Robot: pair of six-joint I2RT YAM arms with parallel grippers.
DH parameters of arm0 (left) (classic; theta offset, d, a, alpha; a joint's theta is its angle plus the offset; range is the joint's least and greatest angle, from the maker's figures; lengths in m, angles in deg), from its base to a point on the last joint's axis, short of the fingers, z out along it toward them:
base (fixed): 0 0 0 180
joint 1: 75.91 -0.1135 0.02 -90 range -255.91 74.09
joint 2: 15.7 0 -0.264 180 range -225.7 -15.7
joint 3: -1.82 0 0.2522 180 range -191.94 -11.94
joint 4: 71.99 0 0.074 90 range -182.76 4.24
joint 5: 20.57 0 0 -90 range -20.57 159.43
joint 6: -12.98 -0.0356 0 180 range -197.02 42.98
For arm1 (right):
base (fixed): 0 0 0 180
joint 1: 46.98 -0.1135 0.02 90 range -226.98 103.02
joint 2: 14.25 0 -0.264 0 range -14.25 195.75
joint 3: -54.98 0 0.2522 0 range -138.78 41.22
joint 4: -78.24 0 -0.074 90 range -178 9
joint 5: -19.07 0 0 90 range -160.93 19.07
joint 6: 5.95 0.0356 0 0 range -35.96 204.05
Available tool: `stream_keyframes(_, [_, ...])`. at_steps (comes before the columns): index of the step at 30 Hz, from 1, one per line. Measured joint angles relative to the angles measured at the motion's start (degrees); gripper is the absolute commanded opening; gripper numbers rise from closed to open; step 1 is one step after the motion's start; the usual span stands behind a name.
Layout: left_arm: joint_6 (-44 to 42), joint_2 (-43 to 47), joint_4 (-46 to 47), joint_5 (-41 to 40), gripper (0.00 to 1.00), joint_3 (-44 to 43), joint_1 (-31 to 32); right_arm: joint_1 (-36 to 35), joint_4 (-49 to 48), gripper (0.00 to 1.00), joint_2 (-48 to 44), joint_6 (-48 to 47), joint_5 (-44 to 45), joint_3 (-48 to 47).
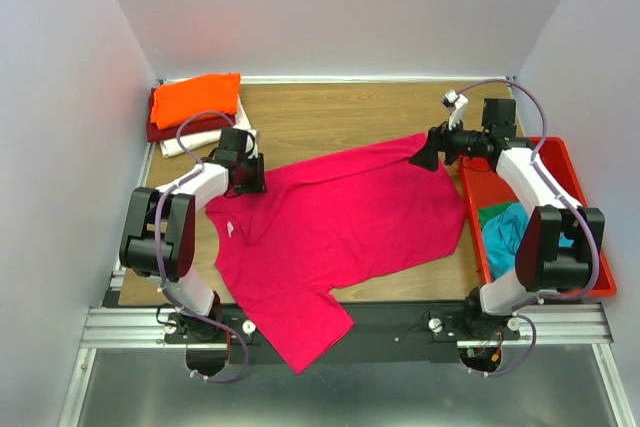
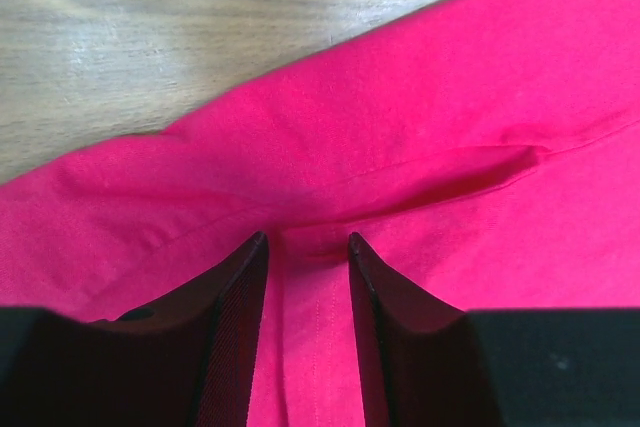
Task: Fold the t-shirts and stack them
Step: Fold the tshirt
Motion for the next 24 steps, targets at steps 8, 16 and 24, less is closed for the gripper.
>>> stream_keyframes(8, [-0.9,-1.0,-0.2,-0.1,0.33,-0.1,0.7,0.0,0.2,0.89,0.0,-0.4,-0.2,0.0])
stream_keyframes(16, [-1.5,-0.9,-0.1,0.0,0.0,0.5,0.9,0.2,0.5,0.89,0.0,-0.7,-0.3,0.0])
stream_keyframes(24, [0.0,7.3,-0.6,3.4,0.0,3.5,2.6,0.7,0.5,0.89,0.0,-0.7,-0.7,0.0])
